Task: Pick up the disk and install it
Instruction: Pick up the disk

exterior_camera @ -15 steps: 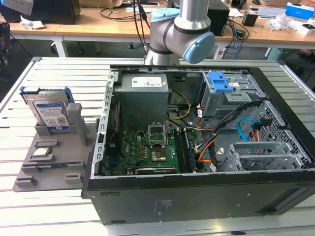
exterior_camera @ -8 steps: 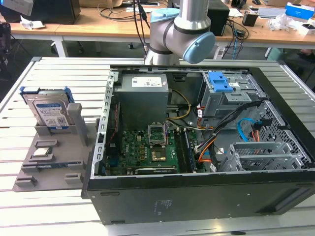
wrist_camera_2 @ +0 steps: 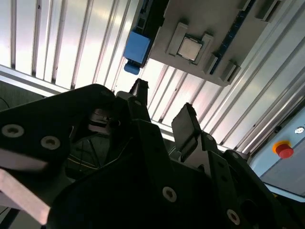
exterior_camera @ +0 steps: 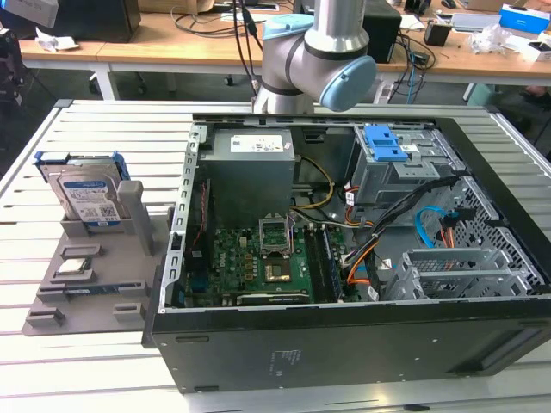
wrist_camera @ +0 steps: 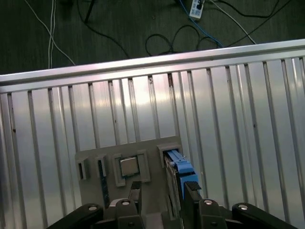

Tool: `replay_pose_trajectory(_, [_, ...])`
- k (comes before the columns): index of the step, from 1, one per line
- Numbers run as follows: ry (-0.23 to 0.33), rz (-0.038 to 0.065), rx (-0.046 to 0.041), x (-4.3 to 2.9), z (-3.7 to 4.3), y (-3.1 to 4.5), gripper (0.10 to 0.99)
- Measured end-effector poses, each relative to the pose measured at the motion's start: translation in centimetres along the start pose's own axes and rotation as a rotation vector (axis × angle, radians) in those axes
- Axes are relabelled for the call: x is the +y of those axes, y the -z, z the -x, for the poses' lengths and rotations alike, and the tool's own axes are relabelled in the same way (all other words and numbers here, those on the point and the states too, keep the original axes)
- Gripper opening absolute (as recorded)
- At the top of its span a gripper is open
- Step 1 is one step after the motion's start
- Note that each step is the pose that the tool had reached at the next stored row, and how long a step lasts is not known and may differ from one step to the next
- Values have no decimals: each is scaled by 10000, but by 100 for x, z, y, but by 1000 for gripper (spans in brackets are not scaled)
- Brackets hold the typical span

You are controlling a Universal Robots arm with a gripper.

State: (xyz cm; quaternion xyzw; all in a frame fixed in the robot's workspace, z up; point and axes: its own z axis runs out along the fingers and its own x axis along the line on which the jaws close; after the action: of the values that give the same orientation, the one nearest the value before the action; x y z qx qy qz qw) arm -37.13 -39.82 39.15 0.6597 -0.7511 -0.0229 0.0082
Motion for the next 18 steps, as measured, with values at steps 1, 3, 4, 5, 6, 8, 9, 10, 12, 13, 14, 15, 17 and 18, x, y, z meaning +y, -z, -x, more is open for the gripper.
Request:
replay_pose_trajectory(1, [0, 0, 0, 0, 10, 0, 482])
replay_pose_trajectory(3, [3, 1, 0, 1, 48, -1, 482])
replay_pose_trajectory(4, [2, 1, 1, 3, 89, -1, 482])
replay_pose_trajectory(5, [2, 1, 0, 5, 115, -2, 482])
replay_pose_trajectory(6, [3, 1, 1, 7, 137, -2, 482])
replay_pose_trajectory(8, [2, 1, 1, 13, 201, -4, 482])
replay_pose_trajectory(9, [3, 1, 0, 16, 220, -4, 482])
replay_pose_trajectory(10, [3, 1, 1, 19, 241, -5, 482])
replay_pose_trajectory(12, [2, 1, 1, 25, 285, -5, 482])
replay_pose_trajectory(13, [2, 1, 0, 28, 313, -6, 482])
replay_pose_trajectory(14, [2, 1, 0, 33, 347, -7, 482])
replay_pose_trajectory(15, [2, 1, 1, 35, 366, -8, 482])
replay_pose_trajectory(17, [3, 1, 0, 38, 391, -9, 482])
replay_pose_trajectory(18, [2, 1, 1, 39, 396, -10, 482])
